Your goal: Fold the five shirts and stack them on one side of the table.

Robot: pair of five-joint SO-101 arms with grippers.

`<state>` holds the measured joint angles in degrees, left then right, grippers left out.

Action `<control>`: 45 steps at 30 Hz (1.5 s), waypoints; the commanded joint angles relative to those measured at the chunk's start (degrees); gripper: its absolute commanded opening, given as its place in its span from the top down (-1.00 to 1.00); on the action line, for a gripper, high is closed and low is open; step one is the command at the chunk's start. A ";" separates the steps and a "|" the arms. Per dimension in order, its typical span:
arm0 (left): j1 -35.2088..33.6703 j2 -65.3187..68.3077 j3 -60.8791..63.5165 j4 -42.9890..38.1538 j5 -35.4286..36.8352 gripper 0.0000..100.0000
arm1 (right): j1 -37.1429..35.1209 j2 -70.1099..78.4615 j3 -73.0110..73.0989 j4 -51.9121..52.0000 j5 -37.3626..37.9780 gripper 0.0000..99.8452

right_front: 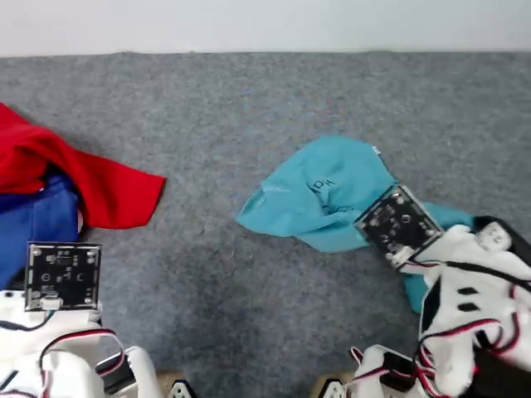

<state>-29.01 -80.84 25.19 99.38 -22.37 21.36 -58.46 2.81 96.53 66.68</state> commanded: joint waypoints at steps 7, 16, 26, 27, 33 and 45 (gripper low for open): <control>10.55 6.24 -1.01 0.79 4.75 0.97 | -3.03 -0.13 0.70 3.74 -11.08 0.98; 31.56 25.85 -3.47 -1.14 11.43 0.97 | -6.90 -0.04 8.26 5.85 -18.11 0.98; 44.04 45.89 -3.56 -12.40 11.34 0.76 | -6.90 -0.13 21.19 5.85 -18.99 0.98; 44.75 48.26 -3.56 -13.89 11.34 0.75 | -6.90 -0.13 22.15 5.85 -19.16 0.98; 49.23 61.19 -3.56 -24.26 9.05 0.75 | -7.43 -0.13 26.02 5.85 -19.16 0.98; 52.31 77.45 -9.54 -37.19 9.05 0.63 | -10.33 -0.13 26.37 6.11 -19.16 0.98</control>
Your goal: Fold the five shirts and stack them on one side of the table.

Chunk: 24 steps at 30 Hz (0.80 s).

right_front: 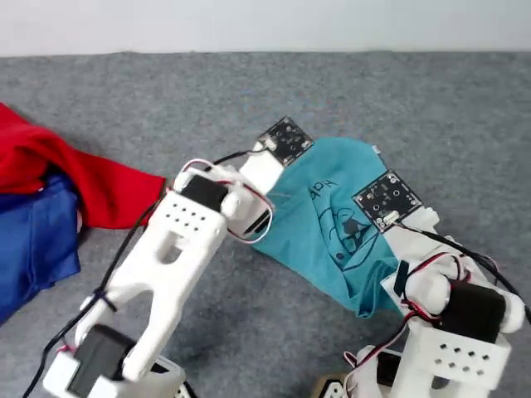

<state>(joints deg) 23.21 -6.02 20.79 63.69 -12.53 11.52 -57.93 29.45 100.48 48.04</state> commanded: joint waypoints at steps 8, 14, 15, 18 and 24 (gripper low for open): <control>0.44 16.53 -16.22 1.93 -0.53 0.63 | -0.40 -0.66 2.20 2.07 -0.53 0.98; 0.35 26.20 -25.45 8.18 -0.53 0.63 | -0.66 -0.66 4.13 1.89 -0.53 0.98; 0.35 27.78 -26.77 8.62 -0.62 0.63 | -0.66 -0.66 4.40 1.89 -0.53 0.98; 0.35 31.82 -30.55 9.49 -0.79 0.63 | -0.66 -0.66 4.66 1.89 -0.53 0.98; 1.67 38.95 -38.02 13.71 -0.79 0.63 | -0.66 -0.66 4.66 1.89 -0.26 0.98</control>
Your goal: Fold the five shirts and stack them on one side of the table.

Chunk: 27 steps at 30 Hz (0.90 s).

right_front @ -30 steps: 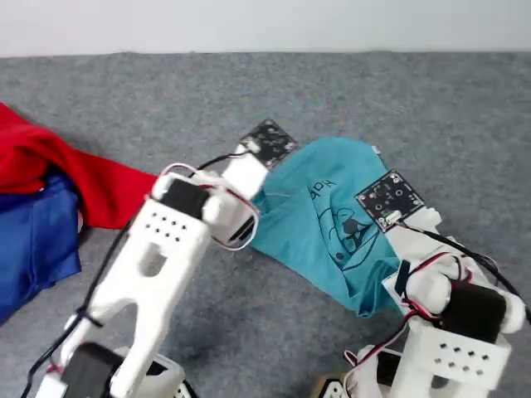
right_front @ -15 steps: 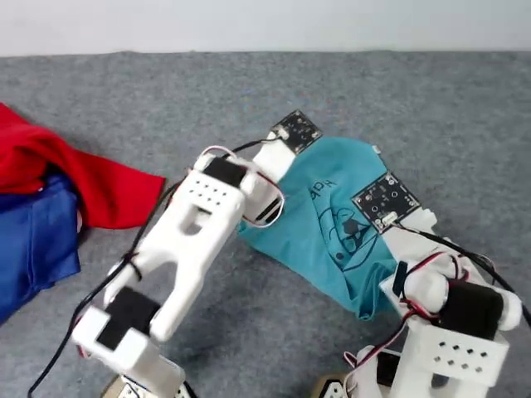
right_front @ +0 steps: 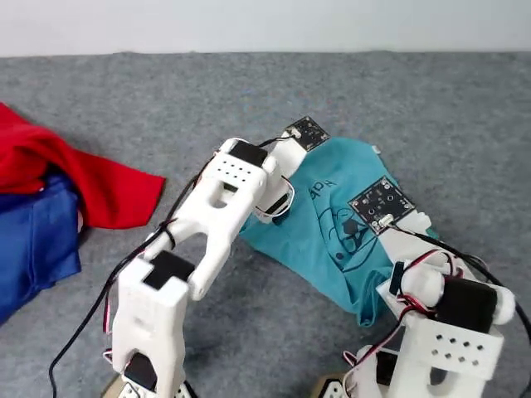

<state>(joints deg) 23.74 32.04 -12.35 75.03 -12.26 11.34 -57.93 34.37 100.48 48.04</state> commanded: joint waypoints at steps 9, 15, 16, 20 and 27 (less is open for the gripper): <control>4.92 9.93 -13.67 8.09 -0.97 0.63 | -0.48 -0.66 -0.26 1.80 -0.18 0.98; 4.48 11.43 -18.68 11.87 -1.05 0.72 | -0.22 -0.66 -0.44 1.80 -0.18 0.98; 4.57 11.43 -19.65 12.66 -1.14 0.75 | -0.22 -0.66 -0.44 1.80 -0.26 0.98; 4.84 11.43 -24.04 16.44 -1.14 0.81 | -0.40 -0.66 -0.44 1.80 -0.35 0.98; 4.57 11.87 -29.58 21.71 -1.85 0.89 | -0.31 -0.66 -0.44 1.80 -0.44 0.98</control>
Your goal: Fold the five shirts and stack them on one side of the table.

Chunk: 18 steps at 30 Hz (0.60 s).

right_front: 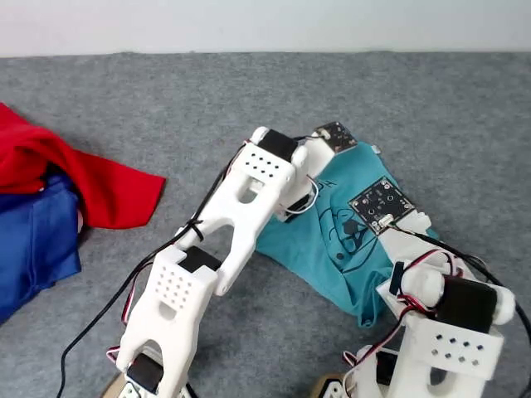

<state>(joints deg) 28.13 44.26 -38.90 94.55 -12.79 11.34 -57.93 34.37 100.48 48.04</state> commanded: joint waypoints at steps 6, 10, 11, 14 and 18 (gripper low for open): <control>-0.44 -0.26 -1.71 0.09 -2.46 0.88 | -0.22 -0.66 -0.53 1.80 -0.44 0.98; -1.58 -0.18 -1.71 -1.32 -2.29 0.69 | -0.22 -0.66 -0.53 1.80 -0.44 0.98; -1.93 -0.18 -1.71 -1.41 -2.29 0.65 | -0.22 -0.66 -0.53 1.80 -0.44 0.98; -2.73 -0.09 -1.71 -1.32 -2.29 0.61 | -0.22 -0.66 -0.53 1.80 -0.44 0.98; -3.08 2.90 -1.71 -1.05 -2.29 0.61 | -0.40 -0.66 -0.53 1.80 -0.44 0.98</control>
<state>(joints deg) 25.32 46.29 -39.52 94.11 -14.29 11.34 -57.93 34.37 100.48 48.04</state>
